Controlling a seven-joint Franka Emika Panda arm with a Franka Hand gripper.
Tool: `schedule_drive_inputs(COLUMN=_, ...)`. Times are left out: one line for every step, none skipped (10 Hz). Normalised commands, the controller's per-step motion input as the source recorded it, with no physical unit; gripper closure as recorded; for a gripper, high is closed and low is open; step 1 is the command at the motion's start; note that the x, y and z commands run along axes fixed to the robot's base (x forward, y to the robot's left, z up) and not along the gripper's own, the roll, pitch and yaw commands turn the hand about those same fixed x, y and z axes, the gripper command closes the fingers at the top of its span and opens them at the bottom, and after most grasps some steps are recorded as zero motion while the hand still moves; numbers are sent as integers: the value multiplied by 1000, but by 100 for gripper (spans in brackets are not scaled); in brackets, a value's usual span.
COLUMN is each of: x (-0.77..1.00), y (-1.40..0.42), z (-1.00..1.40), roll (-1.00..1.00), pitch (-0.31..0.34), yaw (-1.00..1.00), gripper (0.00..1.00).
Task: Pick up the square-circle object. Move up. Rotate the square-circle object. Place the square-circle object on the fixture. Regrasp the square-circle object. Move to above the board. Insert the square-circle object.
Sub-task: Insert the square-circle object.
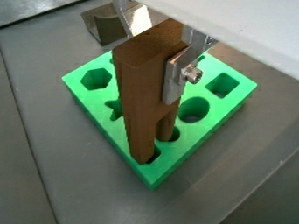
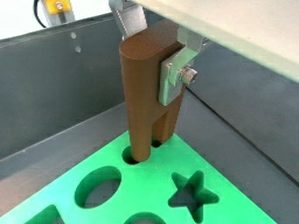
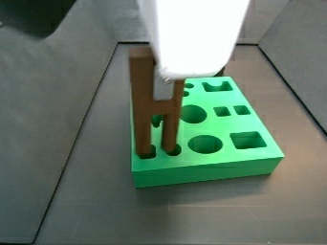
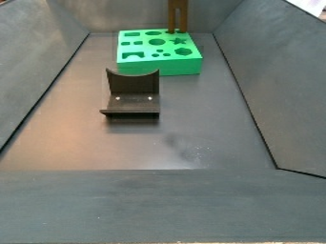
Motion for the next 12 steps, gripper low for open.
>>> schedule_drive_inputs(x=0, y=-103, z=-149, roll=0, pitch=0, yaw=-89, gripper=100)
schedule_drive_inputs(x=149, y=-169, z=-43, roll=0, pitch=0, yaw=-31, gripper=100)
schedule_drive_inputs(x=360, y=-46, z=-66, roll=0, pitch=49, yaw=0, gripper=100)
schedule_drive_inputs(x=343, y=0, z=-131, roll=44, pitch=104, yaw=0, gripper=100)
schedule_drive_inputs(x=314, y=3, z=-143, roll=74, pitch=133, yaw=0, gripper=100)
schedule_drive_inputs(x=257, y=0, z=-140, roll=100, pitch=140, yaw=0, gripper=100)
schedule_drive_inputs(x=169, y=29, z=-120, roll=119, pitch=153, yaw=-40, gripper=100)
schedule_drive_inputs(x=63, y=6, z=-137, roll=133, pitch=131, yaw=-97, gripper=100)
schedule_drive_inputs(x=0, y=0, z=-137, roll=104, pitch=86, yaw=-357, gripper=100)
schedule_drive_inputs(x=-9, y=0, z=-131, roll=101, pitch=64, yaw=-480, gripper=100)
schedule_drive_inputs(x=-37, y=0, z=-149, roll=73, pitch=0, yaw=-294, gripper=100)
schedule_drive_inputs(x=0, y=-40, z=-434, roll=163, pitch=-90, yaw=0, gripper=100)
